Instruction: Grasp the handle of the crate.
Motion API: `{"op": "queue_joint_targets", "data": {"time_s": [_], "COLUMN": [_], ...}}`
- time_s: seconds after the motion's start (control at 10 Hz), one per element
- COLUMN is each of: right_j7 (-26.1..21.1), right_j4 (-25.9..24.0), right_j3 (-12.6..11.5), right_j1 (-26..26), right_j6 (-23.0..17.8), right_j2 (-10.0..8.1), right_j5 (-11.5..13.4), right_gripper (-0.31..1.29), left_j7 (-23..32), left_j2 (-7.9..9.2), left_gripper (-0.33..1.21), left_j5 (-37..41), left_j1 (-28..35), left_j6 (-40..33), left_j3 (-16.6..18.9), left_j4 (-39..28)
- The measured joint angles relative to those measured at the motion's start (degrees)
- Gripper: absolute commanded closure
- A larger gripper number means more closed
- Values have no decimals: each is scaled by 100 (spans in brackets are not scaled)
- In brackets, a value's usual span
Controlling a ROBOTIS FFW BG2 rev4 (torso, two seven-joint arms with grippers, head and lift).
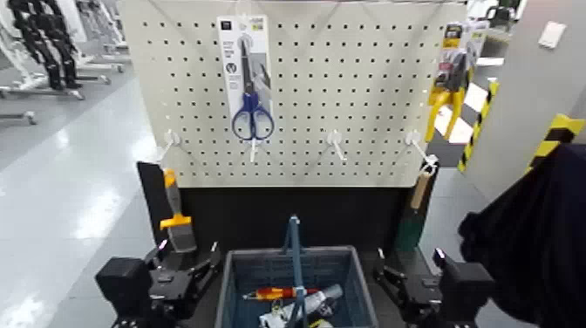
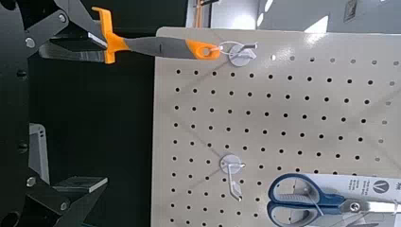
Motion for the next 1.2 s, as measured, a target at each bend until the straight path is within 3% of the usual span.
{"op": "queue_joint_targets", "data": {"time_s": [0.2, 0.5, 0.8, 1.0, 1.2], "right_j7": [0, 0, 0, 0, 0], "right_j4": [14, 39, 69, 79, 104], "right_j3": [11, 39, 52, 52, 54], "right_j1": [-2, -28, -51, -53, -53], "right_j6": [0, 24, 25, 9, -21], "right_j2": [5, -3, -2, 5, 6], "right_j5": [0, 0, -15, -20, -42], "right_gripper": [14, 14, 14, 13, 14], "left_j7": [-347, -880, -1029, -1355, -1614], "left_j2": [-33, -8, 279, 510, 636], "left_gripper": [28, 28, 28, 28, 29], "left_j5": [376, 1372, 3061, 4156, 5105], "left_j1": [-99, -437, -880, -1259, -1594], "left_j6": [461, 1823, 2896, 3342, 3611], "left_j3": [90, 339, 407, 265, 74], "left_j4": [-116, -418, -215, 241, 763]}}
